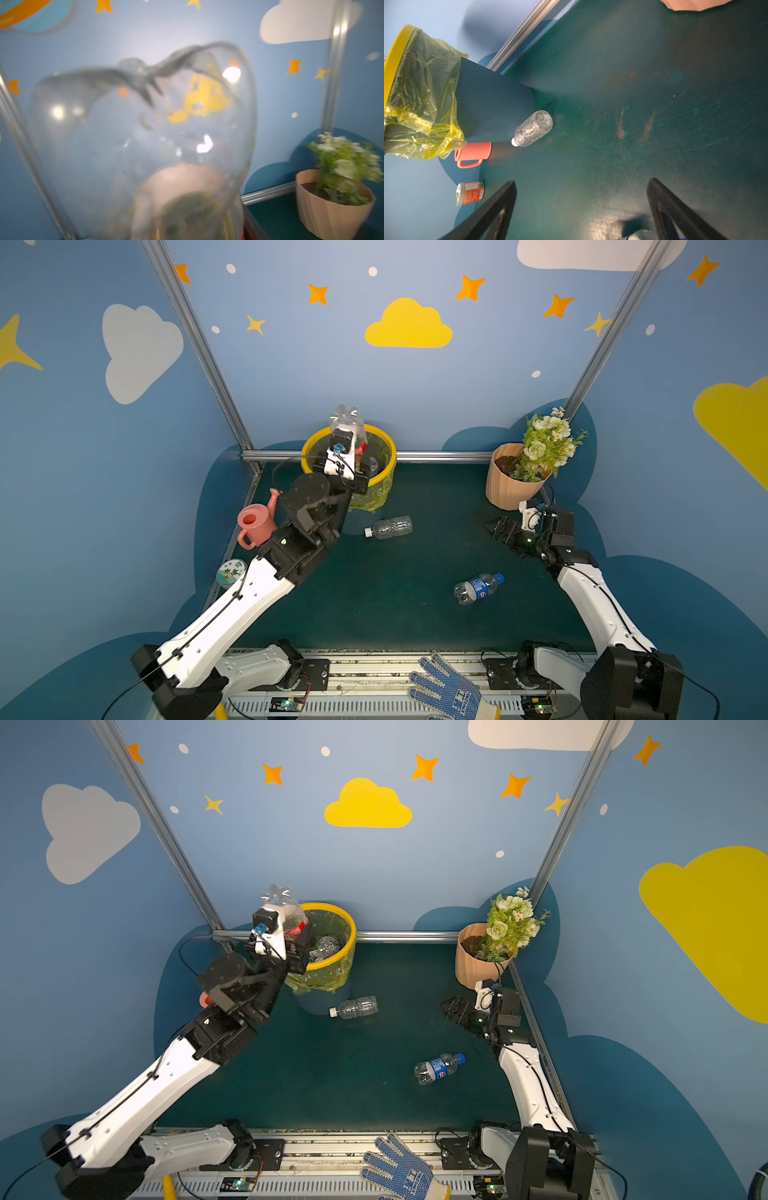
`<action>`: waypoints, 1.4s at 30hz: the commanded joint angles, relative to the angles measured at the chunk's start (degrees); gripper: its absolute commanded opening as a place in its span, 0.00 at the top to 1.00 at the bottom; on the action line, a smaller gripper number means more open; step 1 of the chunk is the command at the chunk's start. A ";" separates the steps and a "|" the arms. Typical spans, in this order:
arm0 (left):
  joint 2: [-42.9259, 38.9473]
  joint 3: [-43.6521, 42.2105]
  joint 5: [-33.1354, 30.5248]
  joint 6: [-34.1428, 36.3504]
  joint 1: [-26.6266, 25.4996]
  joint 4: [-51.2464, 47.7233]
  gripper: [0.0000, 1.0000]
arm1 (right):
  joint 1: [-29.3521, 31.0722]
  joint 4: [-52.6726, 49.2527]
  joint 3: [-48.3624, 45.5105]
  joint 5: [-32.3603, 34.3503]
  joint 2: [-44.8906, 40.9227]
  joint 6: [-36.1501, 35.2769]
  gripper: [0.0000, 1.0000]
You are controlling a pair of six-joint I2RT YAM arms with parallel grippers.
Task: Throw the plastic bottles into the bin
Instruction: 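Grasp the crushed bottle with the left gripper and carry it over the bin, then release the crushed bottle into the bin while right gripper reaches the blue-cap bottle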
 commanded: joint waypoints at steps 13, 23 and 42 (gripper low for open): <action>-3.77 6.47 7.18 -12.27 8.05 -15.71 0.00 | 0.29 -6.01 1.93 6.19 -7.28 -1.61 0.03; -11.74 -5.14 3.96 -16.58 5.96 -18.17 0.00 | 2.90 -17.33 1.32 11.10 -5.26 2.73 0.05; -18.47 -20.74 0.71 -21.37 6.21 -18.20 0.00 | 15.20 -22.04 -11.26 13.98 -7.78 15.21 0.05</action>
